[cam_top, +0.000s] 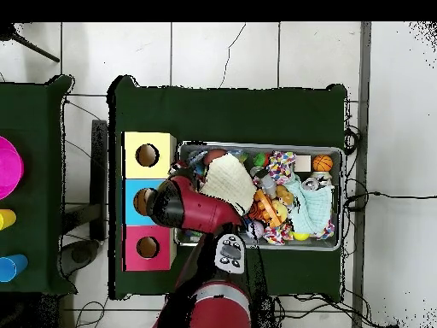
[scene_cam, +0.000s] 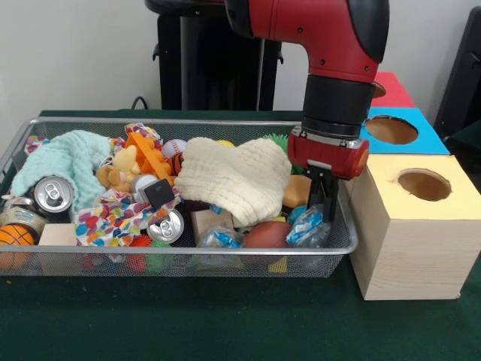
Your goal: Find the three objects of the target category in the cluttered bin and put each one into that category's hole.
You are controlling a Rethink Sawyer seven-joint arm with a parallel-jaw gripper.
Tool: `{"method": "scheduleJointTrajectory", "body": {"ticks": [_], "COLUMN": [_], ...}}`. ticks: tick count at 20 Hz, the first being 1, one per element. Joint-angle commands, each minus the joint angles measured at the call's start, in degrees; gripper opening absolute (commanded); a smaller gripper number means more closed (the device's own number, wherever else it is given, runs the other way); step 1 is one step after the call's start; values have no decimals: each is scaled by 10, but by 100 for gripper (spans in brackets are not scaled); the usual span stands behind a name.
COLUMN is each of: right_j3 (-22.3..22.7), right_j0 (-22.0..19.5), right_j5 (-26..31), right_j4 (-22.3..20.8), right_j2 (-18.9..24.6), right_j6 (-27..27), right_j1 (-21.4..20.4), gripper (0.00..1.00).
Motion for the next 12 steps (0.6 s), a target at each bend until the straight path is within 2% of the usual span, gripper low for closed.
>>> {"method": "scheduleJointTrajectory", "body": {"ticks": [1,12], "right_j3": [-6,12], "right_j0": [-6,-12], "right_j5": [93,108], "right_j4": [3,-17], "right_j2": [9,9], "right_j6": [52,43], "right_j1": [-3,-48], "gripper": [0,0]}}
